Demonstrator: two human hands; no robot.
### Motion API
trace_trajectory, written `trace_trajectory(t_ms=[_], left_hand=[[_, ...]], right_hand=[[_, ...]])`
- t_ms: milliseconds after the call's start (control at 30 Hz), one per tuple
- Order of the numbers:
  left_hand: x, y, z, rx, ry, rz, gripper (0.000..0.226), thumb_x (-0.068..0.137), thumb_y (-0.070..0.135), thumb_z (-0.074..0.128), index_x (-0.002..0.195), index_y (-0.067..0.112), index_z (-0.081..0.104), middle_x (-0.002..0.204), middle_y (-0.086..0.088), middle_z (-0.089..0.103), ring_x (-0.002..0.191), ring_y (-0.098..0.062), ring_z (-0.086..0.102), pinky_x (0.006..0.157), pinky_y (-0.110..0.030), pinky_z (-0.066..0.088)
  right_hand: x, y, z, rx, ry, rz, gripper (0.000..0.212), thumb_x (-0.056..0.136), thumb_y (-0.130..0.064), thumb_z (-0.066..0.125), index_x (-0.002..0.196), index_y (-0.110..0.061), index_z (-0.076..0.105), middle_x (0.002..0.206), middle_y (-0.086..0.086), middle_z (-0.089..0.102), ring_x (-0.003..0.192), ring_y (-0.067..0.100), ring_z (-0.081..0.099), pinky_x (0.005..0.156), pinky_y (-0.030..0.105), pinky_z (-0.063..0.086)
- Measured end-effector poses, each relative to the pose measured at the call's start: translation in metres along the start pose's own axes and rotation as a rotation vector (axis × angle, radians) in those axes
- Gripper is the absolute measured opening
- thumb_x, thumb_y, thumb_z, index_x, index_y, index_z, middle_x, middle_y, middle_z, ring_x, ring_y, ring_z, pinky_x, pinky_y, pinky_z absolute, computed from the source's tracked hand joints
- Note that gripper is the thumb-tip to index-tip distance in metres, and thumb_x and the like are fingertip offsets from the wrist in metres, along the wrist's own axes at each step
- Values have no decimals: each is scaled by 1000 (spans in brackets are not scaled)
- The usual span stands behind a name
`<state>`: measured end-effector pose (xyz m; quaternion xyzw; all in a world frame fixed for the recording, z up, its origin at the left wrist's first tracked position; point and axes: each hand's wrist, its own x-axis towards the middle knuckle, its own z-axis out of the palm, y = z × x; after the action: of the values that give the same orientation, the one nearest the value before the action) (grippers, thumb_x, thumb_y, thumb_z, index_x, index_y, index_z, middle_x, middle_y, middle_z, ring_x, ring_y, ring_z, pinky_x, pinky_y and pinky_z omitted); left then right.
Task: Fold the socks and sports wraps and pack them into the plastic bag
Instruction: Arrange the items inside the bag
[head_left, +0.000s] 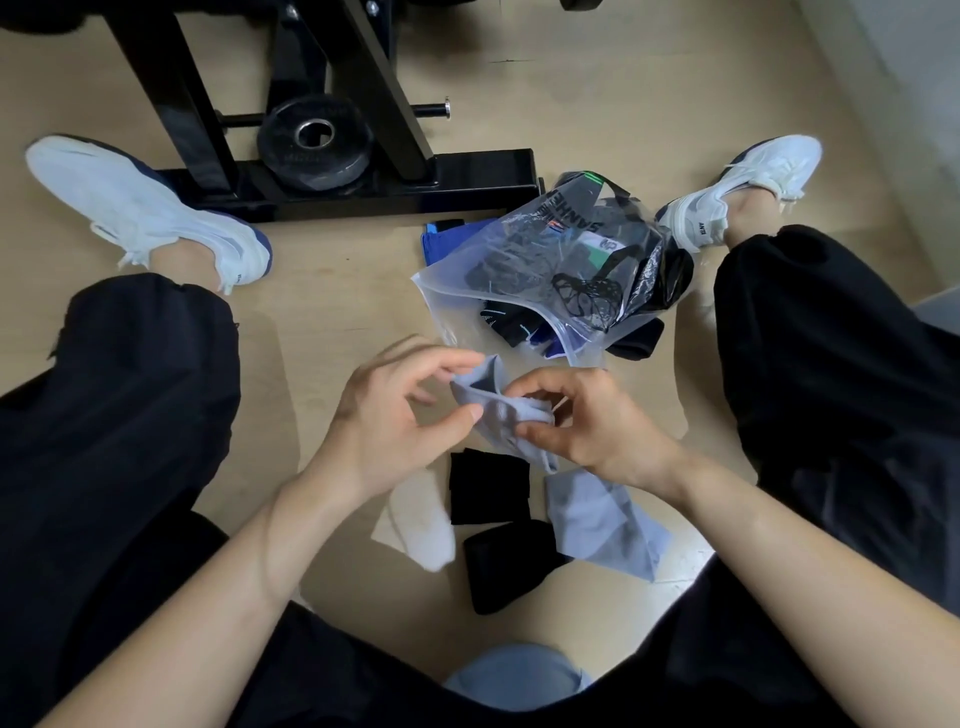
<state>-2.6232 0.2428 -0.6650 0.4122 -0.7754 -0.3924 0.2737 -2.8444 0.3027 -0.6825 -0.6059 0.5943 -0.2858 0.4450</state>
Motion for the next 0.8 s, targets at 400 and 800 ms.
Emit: trace_trajectory(t_ms=[400,800], left_hand=[[1,-22,3,58,-281,-48,26,77,19,79,103,22,74,96,14,72,93,-4,67,82,-27,52],[11,-20,1,-425,-23,-429,19,85,-3,75,86,14,68,68,8,70,62,-2,57,63,-13,46]], right_hand=[[-5,-7,-11,-9,-113,-36,21,82,0,76,97,-13,72,87,-2,70,77,10,62,71,20,49],[-6,-10,-15,62,-69,-130,34,90,-1,68,118,-18,66,112,-7,66,95,9,60,72,21,46]])
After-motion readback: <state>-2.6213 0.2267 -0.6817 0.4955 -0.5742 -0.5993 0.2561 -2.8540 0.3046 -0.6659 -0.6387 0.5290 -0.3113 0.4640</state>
